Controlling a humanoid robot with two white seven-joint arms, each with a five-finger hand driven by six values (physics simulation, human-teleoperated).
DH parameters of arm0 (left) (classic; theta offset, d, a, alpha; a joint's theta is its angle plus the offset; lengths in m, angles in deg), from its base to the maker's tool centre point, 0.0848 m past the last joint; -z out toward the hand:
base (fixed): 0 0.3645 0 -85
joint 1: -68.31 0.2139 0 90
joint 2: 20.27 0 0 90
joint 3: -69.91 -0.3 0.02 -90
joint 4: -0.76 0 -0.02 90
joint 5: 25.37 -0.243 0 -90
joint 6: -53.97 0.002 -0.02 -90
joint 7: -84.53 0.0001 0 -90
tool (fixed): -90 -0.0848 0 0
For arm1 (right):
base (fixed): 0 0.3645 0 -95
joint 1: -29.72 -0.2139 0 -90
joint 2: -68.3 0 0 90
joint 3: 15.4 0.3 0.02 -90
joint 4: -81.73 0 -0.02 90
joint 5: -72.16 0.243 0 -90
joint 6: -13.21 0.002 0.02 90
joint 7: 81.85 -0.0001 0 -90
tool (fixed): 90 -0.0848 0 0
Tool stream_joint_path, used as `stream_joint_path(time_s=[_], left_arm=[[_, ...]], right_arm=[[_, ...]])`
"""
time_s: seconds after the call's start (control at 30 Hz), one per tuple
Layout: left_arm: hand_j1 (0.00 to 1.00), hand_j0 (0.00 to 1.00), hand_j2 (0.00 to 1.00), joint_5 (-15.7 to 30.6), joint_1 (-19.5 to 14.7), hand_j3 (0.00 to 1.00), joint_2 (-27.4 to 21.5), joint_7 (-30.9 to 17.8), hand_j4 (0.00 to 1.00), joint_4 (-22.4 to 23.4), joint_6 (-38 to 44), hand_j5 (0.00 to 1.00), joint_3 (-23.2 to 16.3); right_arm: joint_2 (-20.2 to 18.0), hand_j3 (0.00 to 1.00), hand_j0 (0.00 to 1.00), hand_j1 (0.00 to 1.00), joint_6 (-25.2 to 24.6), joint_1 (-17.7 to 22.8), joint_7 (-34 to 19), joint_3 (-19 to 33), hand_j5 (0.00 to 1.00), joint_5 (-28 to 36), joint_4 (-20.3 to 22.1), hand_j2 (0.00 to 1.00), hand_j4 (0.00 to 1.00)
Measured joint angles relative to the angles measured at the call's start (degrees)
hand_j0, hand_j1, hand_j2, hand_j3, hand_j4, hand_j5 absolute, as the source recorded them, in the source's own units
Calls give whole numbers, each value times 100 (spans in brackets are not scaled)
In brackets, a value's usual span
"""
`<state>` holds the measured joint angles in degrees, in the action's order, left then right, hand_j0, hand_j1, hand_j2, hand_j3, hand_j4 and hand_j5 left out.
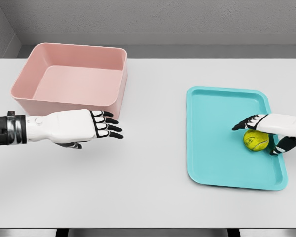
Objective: Put the tennis from the blue tray into the pink basket with both arms
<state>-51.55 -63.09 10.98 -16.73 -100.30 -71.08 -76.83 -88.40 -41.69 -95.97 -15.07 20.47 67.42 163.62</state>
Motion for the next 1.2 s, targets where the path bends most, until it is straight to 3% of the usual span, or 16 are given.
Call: stream_joint_path(time_s=[0.57,0.87,1.2], left_arm=[[100,100,100,-2,0,100,-19,-2,100,0,0,100,0],[100,100,100,-2,0,100,-12,-2,100,0,0,100,0],[100,100,100,-2,0,100,-7,-2,100,0,0,100,0]], right_arm=[[258,99,99,99,0,0,-68,-18,99,-14,-187,99,99],[326,82,82,82,0,-9,-144,-16,82,-25,-294,82,82],[327,69,69,69,0,-26,-167,0,69,-26,-387,69,69]])
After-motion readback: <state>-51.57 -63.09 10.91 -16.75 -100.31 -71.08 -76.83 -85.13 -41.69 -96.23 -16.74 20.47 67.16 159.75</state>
